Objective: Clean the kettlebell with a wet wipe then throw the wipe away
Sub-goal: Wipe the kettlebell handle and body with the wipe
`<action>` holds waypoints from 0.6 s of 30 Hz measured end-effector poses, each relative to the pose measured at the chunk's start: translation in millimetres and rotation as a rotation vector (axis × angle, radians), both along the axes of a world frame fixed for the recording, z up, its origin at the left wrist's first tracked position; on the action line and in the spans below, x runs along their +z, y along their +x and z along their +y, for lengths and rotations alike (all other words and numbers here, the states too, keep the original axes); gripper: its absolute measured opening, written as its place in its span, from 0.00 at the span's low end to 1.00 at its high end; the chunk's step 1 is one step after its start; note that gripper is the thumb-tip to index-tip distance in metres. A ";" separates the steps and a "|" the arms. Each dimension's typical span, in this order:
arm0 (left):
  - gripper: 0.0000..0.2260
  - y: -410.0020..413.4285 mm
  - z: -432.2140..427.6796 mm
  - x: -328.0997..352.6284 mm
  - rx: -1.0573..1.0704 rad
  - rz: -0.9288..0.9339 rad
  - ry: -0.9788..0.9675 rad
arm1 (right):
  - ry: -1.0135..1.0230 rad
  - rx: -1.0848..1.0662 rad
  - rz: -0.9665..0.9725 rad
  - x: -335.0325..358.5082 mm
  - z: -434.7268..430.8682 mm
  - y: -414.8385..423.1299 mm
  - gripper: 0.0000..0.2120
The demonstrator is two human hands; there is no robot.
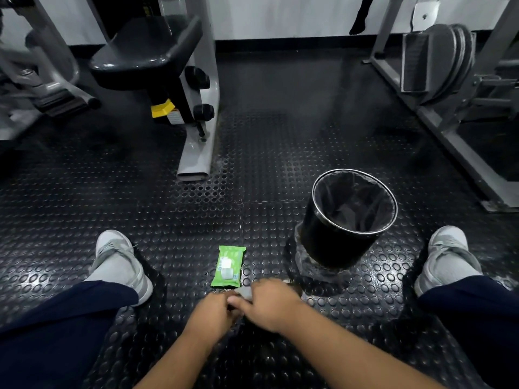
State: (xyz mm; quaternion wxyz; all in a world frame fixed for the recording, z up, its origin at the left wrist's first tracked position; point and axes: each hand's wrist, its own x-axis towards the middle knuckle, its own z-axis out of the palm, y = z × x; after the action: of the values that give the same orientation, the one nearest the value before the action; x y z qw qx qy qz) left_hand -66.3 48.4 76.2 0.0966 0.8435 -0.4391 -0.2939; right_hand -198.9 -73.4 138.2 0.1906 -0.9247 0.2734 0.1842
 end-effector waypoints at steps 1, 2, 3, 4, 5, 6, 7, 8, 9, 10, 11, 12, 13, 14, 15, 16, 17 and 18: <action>0.09 -0.1 -0.2 2.7 0.010 0.027 0.007 | -0.008 0.031 -0.007 -0.9 10.8 6.9 0.40; 0.11 0.7 0.3 2.3 0.019 0.049 0.000 | -0.012 0.060 -0.015 -1.9 19.9 12.2 0.39; 0.11 1.8 1.4 1.3 0.030 0.061 -0.005 | -0.004 0.076 -0.028 -4.8 24.8 14.6 0.37; 0.11 2.4 1.8 -0.1 0.028 0.064 -0.011 | 0.014 0.077 -0.047 -5.8 25.4 13.6 0.36; 0.09 1.9 1.7 0.6 0.021 0.052 0.000 | 0.043 0.070 -0.073 -8.0 22.7 9.8 0.36; 0.06 1.4 1.6 0.2 0.007 0.027 0.001 | 0.075 0.058 -0.096 -9.3 18.2 3.4 0.36; 0.03 0.3 1.6 1.2 -0.008 -0.012 -0.007 | 0.104 0.047 -0.110 -9.8 12.3 -4.2 0.37; 0.03 -0.7 1.6 -0.4 -0.022 -0.044 -0.025 | 0.121 0.028 -0.118 -10.2 4.3 -11.5 0.37; 0.05 -2.3 1.7 1.8 -0.031 -0.064 -0.037 | 0.127 0.001 -0.116 -10.6 -4.4 -17.9 0.37; 0.09 -3.8 1.7 1.4 -0.032 -0.068 -0.052 | 0.120 -0.039 -0.092 -9.4 -13.1 -23.5 0.37; 0.12 -4.7 2.0 2.5 -0.023 -0.064 -0.052 | 0.106 -0.078 -0.065 -6.9 -20.2 -25.9 0.38; 0.14 -4.6 2.1 1.8 -0.013 -0.055 -0.044 | 0.089 -0.105 -0.035 -5.1 -24.3 -24.4 0.40; 0.14 -5.4 2.4 5.1 -0.008 -0.049 -0.025 | 0.074 -0.111 -0.013 -3.2 -24.4 -19.8 0.43; 0.13 -5.2 2.5 5.5 -0.006 -0.043 -0.017 | 0.062 -0.101 -0.002 -0.1 -19.4 -12.5 0.45; 0.09 -5.8 2.6 8.0 0.010 -0.026 -0.012 | 0.048 -0.068 0.000 -0.3 -11.2 -4.0 0.47; 0.06 -5.9 4.0 7.6 0.033 0.008 -0.021 | 0.036 -0.026 0.001 0.1 -0.3 4.7 0.48; 0.07 -5.9 4.6 8.3 0.058 0.031 -0.020 | 0.024 0.016 0.001 0.4 9.6 12.0 0.48; 0.09 -5.2 5.1 7.3 0.070 0.035 -0.023 | 0.026 0.033 0.000 1.8 16.1 16.6 0.47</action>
State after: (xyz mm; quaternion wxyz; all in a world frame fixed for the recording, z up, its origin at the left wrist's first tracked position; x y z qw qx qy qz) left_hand -71.5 53.5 83.5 0.1242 0.8519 -0.4108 -0.3001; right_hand -182.3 -57.3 140.0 0.1995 -0.9266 0.2555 0.1908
